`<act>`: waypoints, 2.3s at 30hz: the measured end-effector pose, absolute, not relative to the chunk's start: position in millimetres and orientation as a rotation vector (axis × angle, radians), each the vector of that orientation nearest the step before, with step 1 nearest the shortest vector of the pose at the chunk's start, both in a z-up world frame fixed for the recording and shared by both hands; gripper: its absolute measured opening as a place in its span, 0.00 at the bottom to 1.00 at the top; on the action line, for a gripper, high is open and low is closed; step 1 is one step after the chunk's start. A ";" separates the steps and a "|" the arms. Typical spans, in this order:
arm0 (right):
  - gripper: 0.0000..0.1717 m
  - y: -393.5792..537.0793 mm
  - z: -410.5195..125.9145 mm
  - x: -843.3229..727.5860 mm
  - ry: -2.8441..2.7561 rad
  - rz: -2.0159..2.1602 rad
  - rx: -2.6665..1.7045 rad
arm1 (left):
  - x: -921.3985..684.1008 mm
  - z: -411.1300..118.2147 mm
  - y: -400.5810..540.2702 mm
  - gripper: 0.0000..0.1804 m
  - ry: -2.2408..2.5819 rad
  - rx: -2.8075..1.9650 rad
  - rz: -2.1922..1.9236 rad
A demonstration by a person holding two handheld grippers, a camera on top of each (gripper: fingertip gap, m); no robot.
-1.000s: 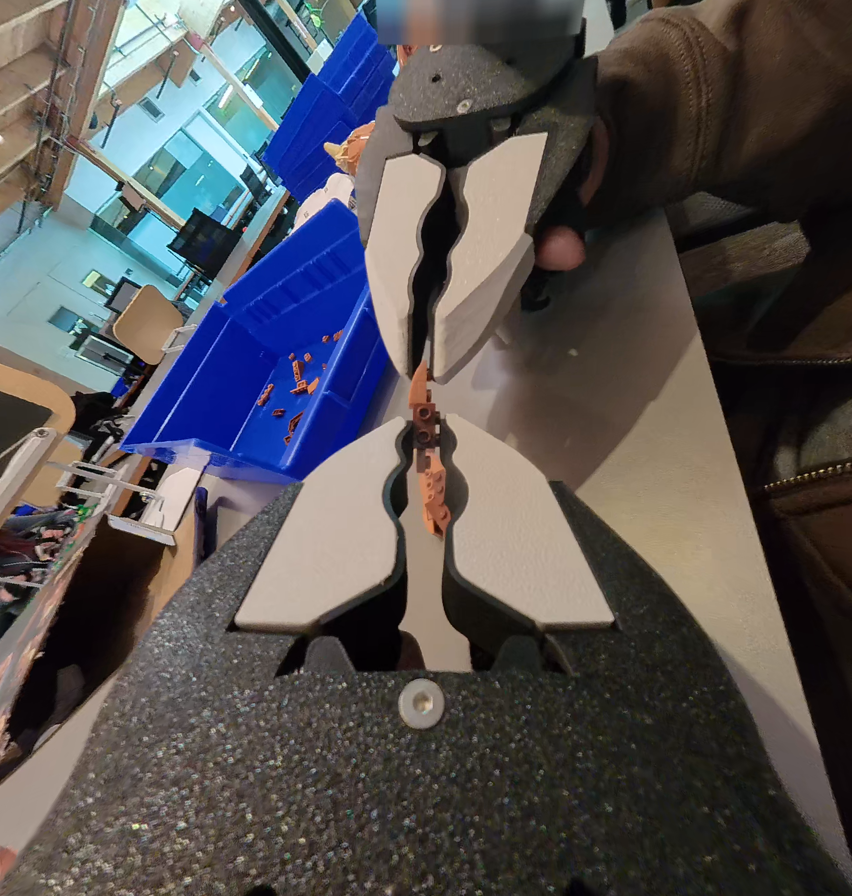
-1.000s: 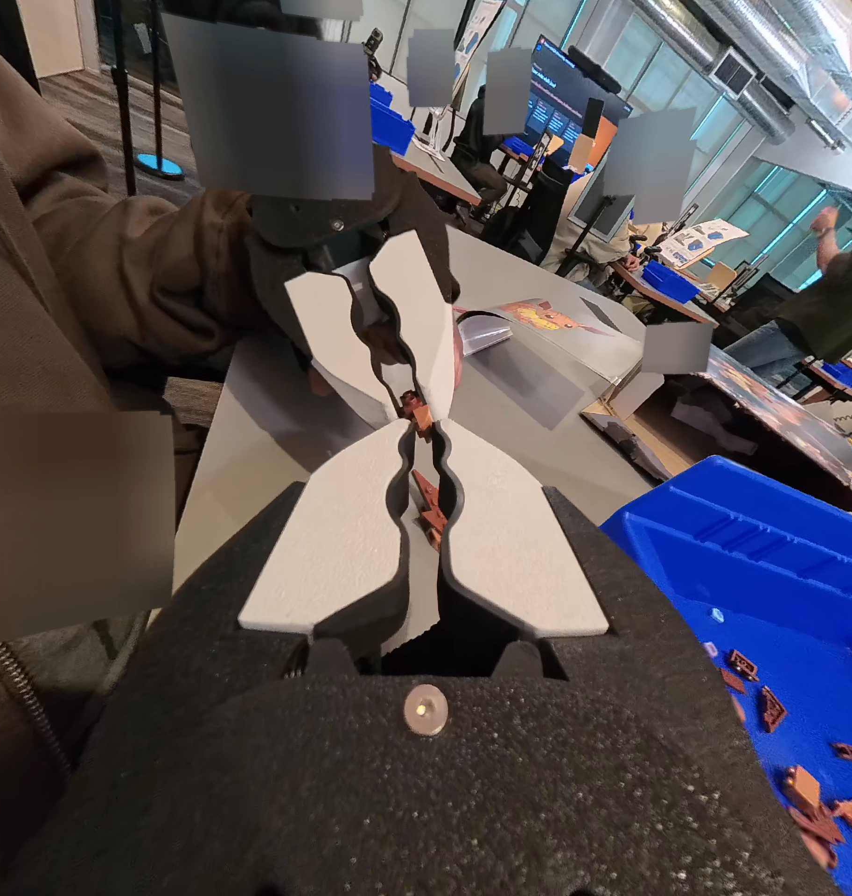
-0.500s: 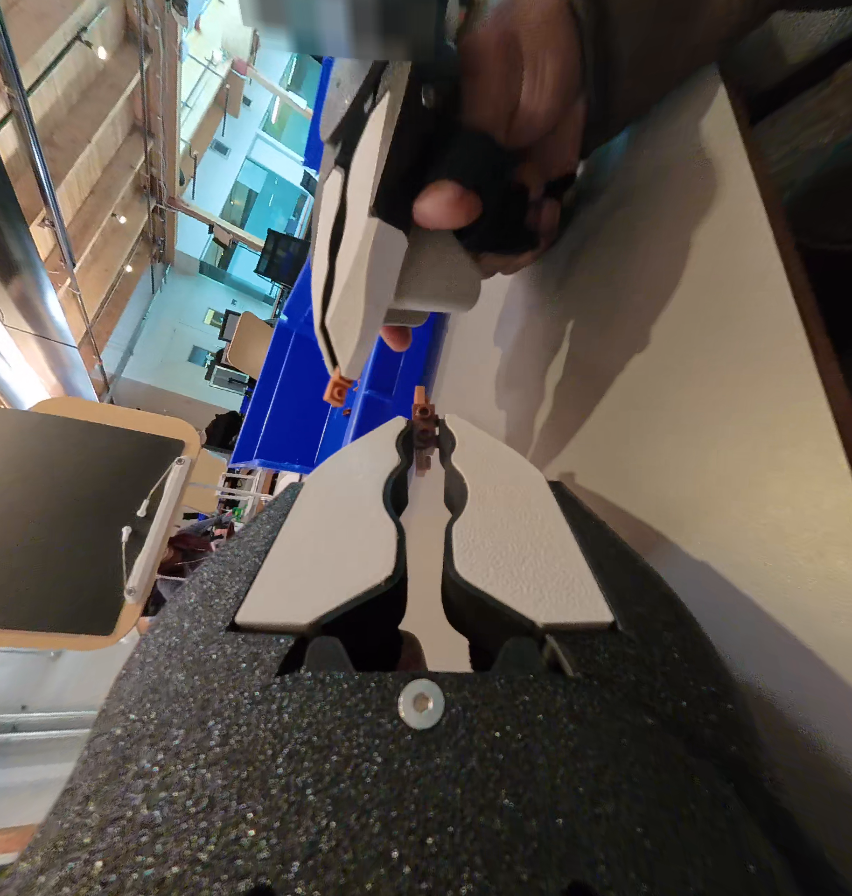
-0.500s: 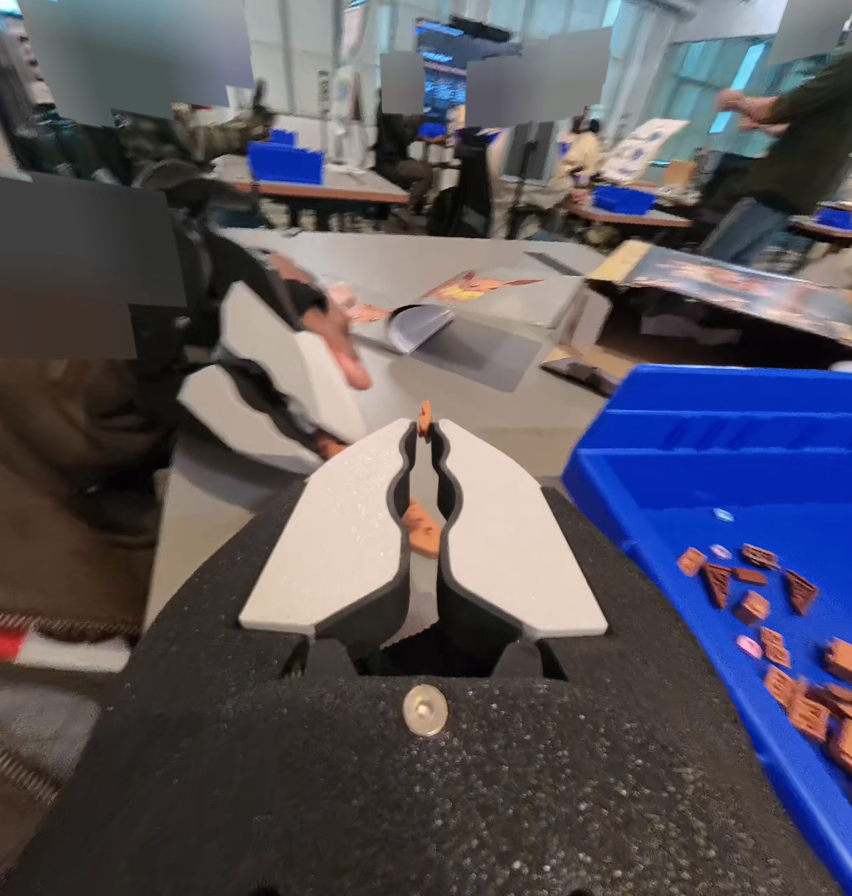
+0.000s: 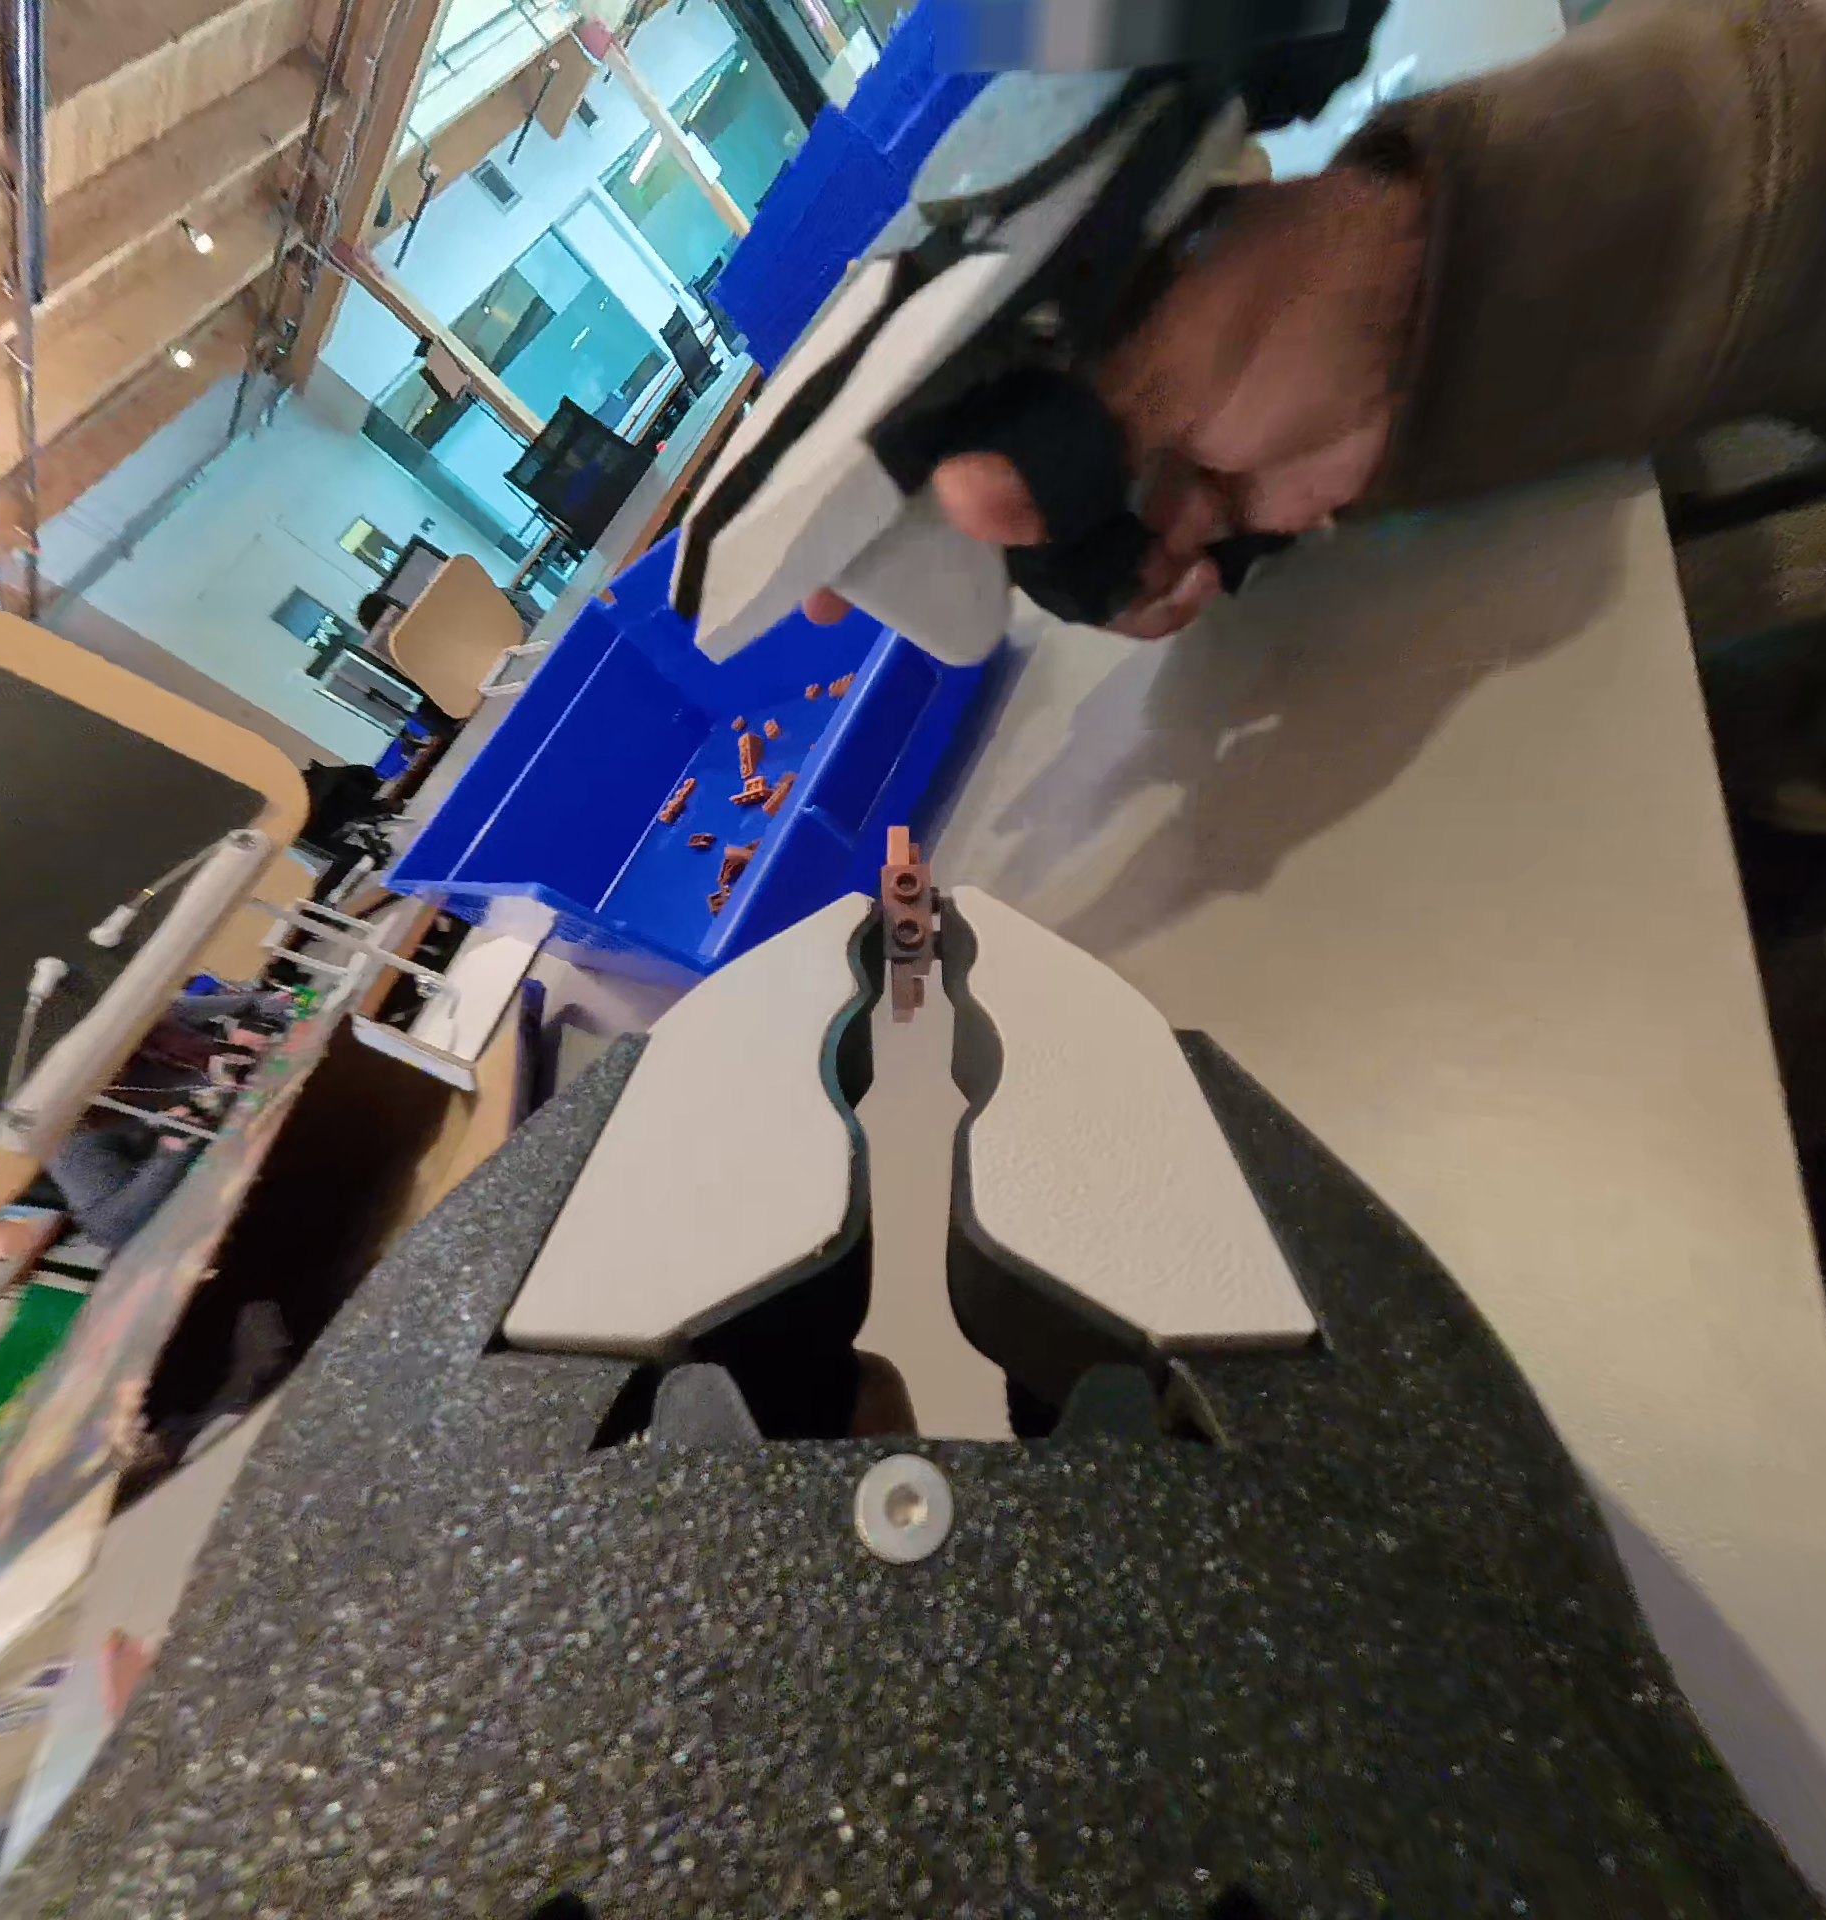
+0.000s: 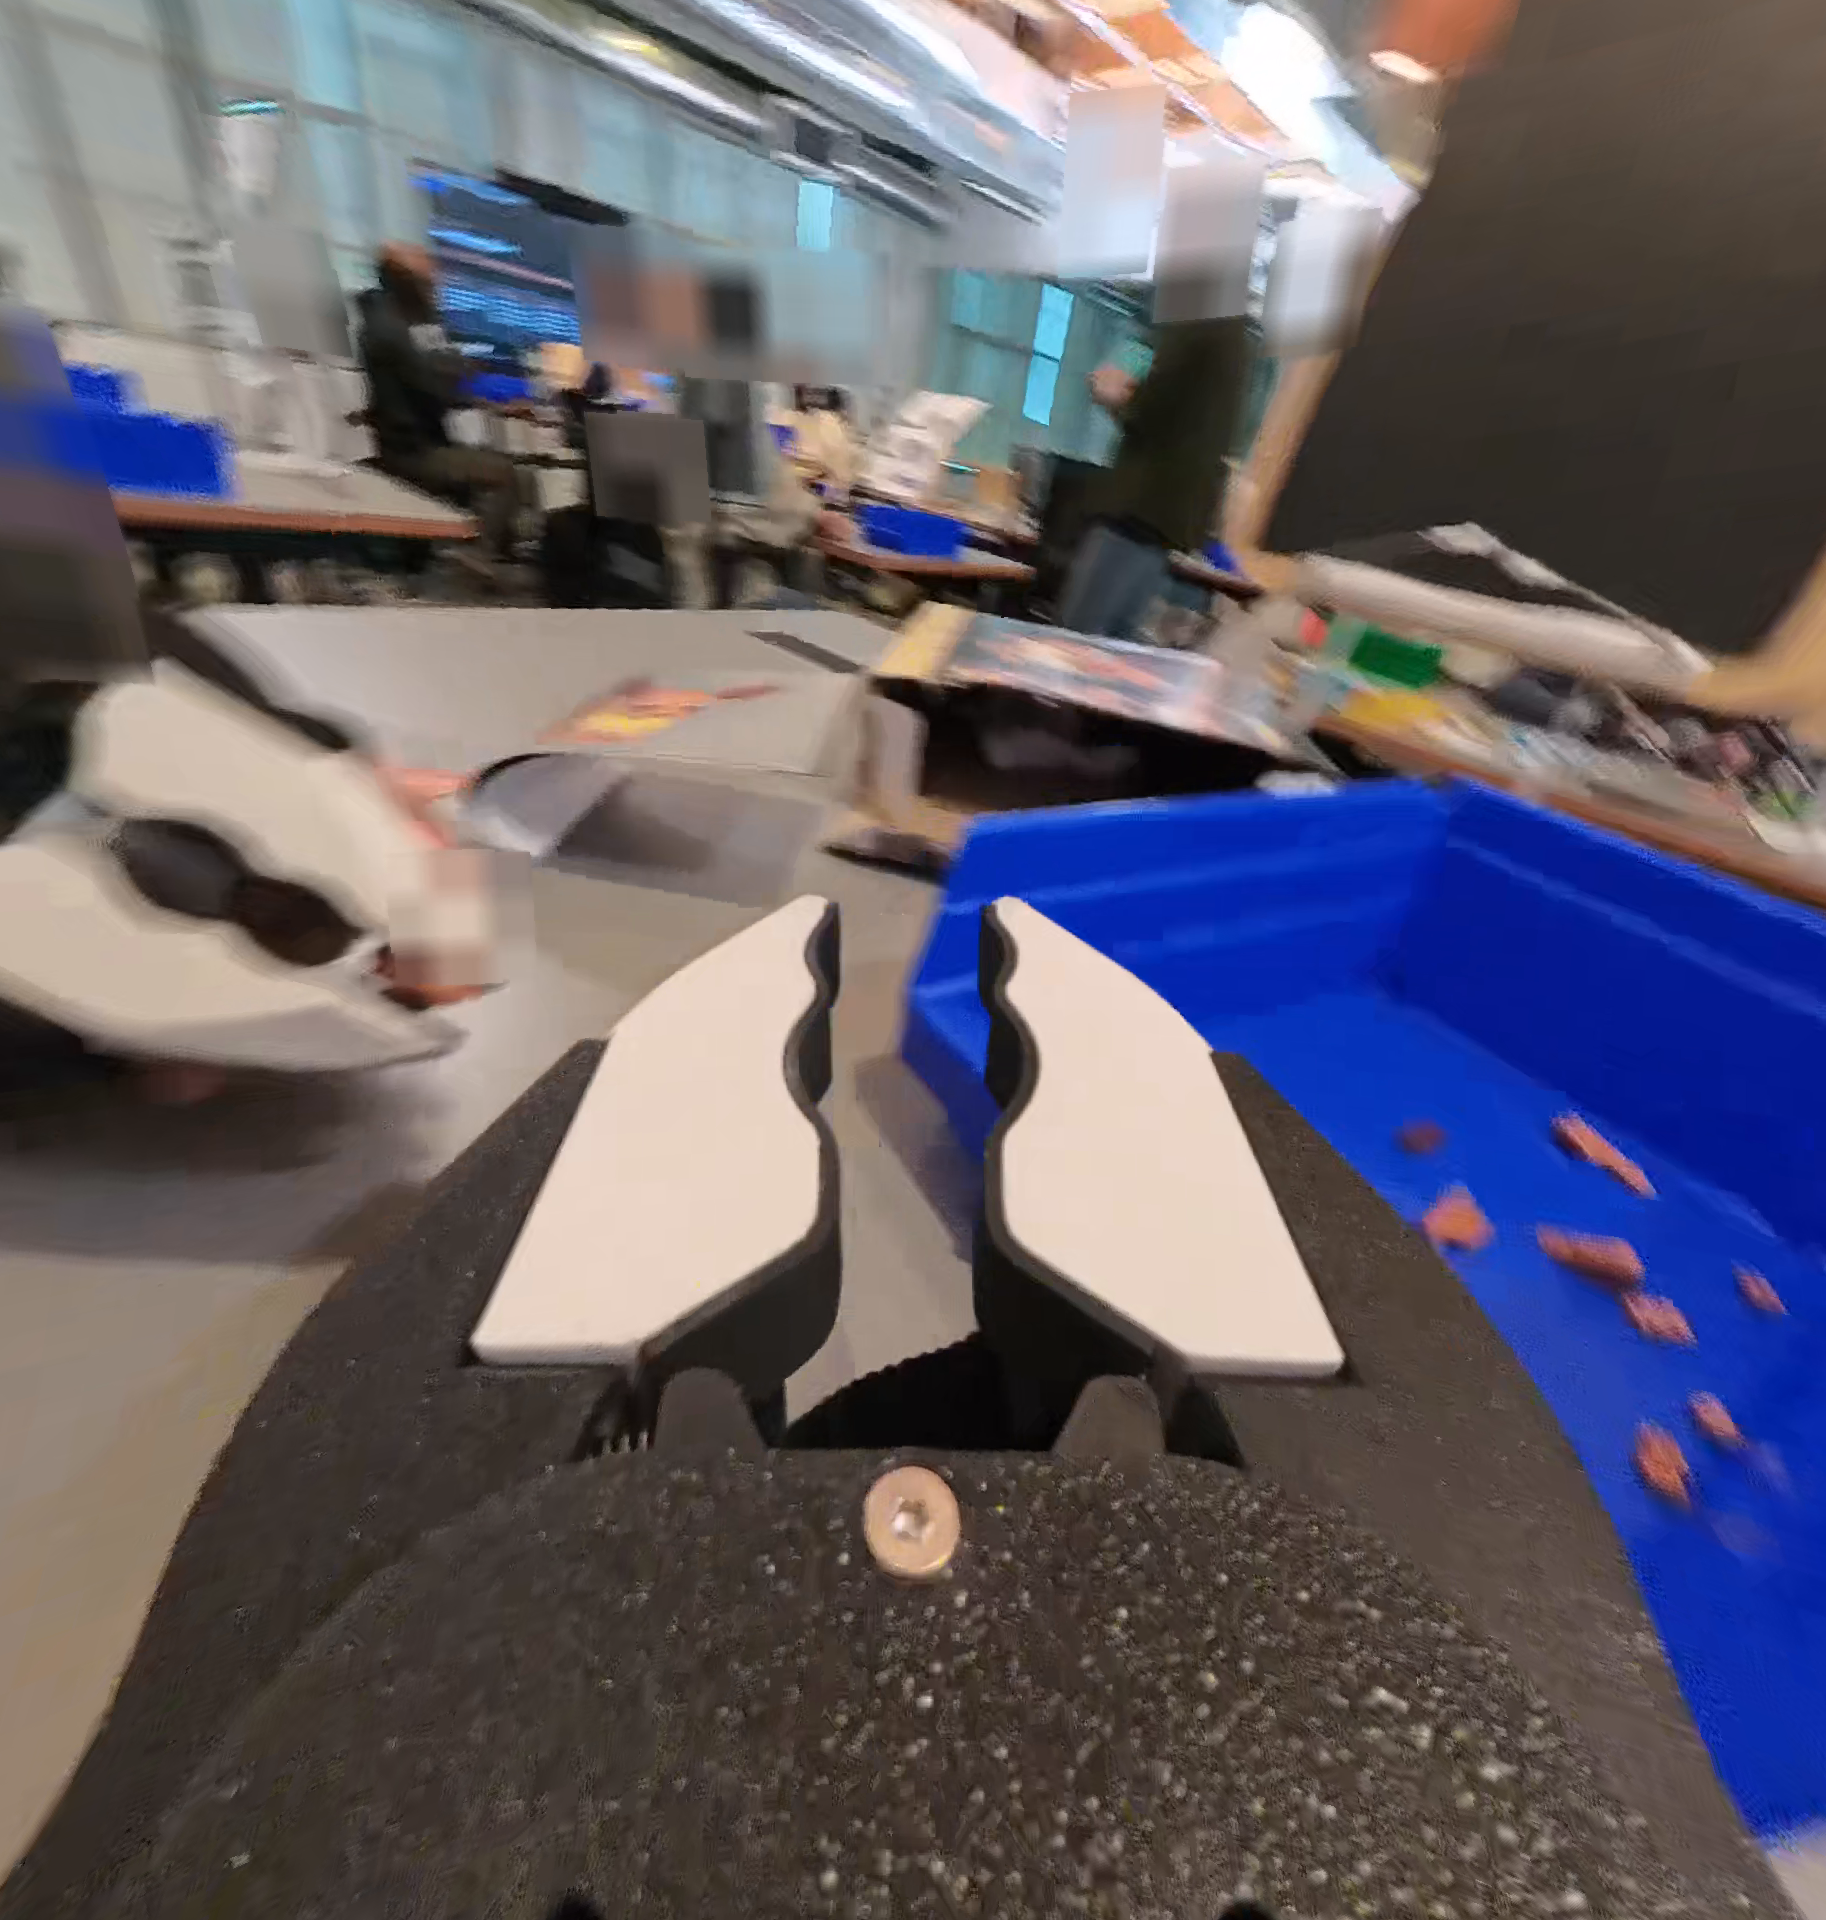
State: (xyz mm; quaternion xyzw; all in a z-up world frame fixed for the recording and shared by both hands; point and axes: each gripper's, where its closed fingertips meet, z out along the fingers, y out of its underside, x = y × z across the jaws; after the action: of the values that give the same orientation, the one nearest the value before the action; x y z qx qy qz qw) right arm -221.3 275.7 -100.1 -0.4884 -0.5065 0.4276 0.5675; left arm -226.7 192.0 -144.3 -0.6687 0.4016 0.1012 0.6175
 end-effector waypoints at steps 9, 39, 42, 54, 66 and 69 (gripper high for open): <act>0.07 191.2 -116.0 -227.4 -1.569 1.058 -0.785 | -221.6 -135.6 183.3 0.05 0.878 -1.528 0.040; 0.03 179.2 -93.2 -218.0 -1.433 0.858 -0.482 | -222.1 -98.9 167.2 0.17 0.481 -1.468 -0.867; 0.03 174.7 -92.7 -218.5 -1.415 0.782 -0.415 | -223.1 -94.9 166.9 0.19 0.407 -1.455 -1.019; 0.03 172.6 -101.8 -228.3 -1.378 0.317 -0.216 | -223.5 -98.6 172.8 0.19 0.240 -1.489 -1.305; 0.02 177.5 -104.9 -234.1 -1.326 -0.006 -0.106 | -231.7 -102.7 181.3 0.11 0.132 -1.507 -1.336; 0.03 177.1 -105.2 -234.8 -1.315 -0.056 -0.083 | -230.3 -103.4 182.4 0.11 0.124 -1.509 -1.347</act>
State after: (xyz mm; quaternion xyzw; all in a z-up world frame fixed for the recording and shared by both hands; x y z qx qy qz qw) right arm -234.8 177.1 -105.2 -0.0384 -0.6107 -0.0259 0.7905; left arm -230.3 182.4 -103.4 -0.6320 0.0519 -0.5641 0.5289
